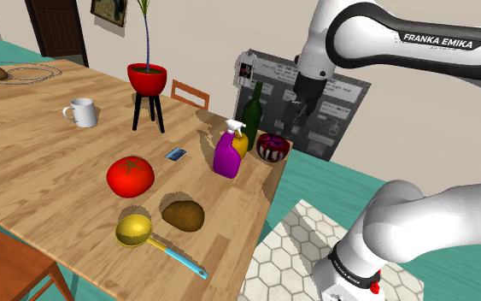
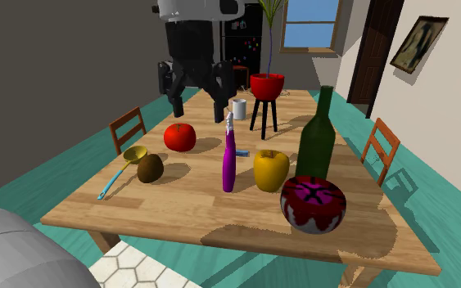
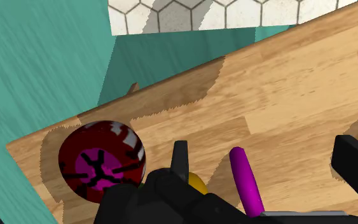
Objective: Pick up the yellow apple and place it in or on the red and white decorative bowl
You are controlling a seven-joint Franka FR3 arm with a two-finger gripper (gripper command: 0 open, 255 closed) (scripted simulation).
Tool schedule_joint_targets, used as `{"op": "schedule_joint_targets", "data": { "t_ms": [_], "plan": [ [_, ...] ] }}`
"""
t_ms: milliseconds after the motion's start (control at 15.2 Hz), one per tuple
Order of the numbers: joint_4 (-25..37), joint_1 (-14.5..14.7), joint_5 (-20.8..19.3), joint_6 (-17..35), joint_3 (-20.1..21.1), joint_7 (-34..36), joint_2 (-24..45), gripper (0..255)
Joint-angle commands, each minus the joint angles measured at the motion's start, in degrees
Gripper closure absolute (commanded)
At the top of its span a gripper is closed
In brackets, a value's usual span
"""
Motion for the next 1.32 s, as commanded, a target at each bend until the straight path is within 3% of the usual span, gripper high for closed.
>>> {"op": "schedule_joint_targets", "data": {
  "t_ms": [0, 660, 1254],
  "plan": [
    [0.00, 0.00, 0.00, 0.00, 0.00, 0.00, 0.00, 0],
    [13.79, 2.56, -1.25, 6.23, -10.04, -23.43, 24.47, 0],
    [33.85, 3.14, 3.14, 5.16, -13.09, -43.30, 48.68, 0]
  ]
}}
